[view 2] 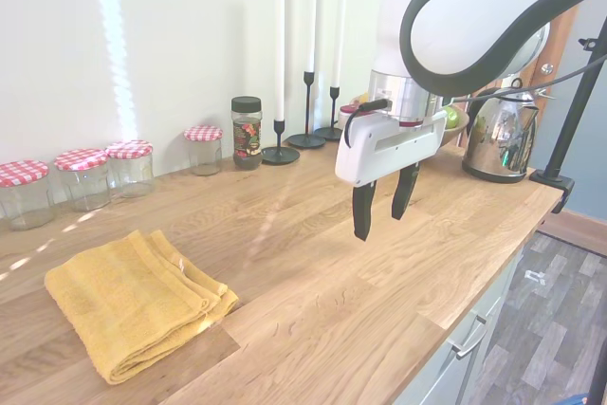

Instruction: Wipe the counter

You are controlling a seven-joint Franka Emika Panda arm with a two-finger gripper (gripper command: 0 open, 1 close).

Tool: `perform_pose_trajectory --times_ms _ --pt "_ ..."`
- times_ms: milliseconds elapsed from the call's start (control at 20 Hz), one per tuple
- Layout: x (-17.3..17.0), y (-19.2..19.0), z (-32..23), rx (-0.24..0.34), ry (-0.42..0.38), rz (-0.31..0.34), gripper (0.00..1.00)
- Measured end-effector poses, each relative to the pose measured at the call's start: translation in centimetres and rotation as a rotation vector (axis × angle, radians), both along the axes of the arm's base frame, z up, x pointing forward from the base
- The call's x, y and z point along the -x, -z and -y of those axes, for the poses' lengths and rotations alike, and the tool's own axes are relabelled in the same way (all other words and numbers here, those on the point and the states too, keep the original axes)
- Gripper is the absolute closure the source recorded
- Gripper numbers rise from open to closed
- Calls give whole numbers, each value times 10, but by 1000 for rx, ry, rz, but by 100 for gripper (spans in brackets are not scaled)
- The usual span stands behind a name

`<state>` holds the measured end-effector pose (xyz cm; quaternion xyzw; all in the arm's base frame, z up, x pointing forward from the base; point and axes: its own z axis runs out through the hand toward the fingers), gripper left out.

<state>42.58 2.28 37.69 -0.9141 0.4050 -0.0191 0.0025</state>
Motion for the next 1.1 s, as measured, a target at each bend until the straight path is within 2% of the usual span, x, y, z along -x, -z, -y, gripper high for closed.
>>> perform_pose_trajectory --times_ms 700,1100 --pt "-3 4 -5 0 -8 3 0" --pt "-20 0 -67 11 -49 17 0"
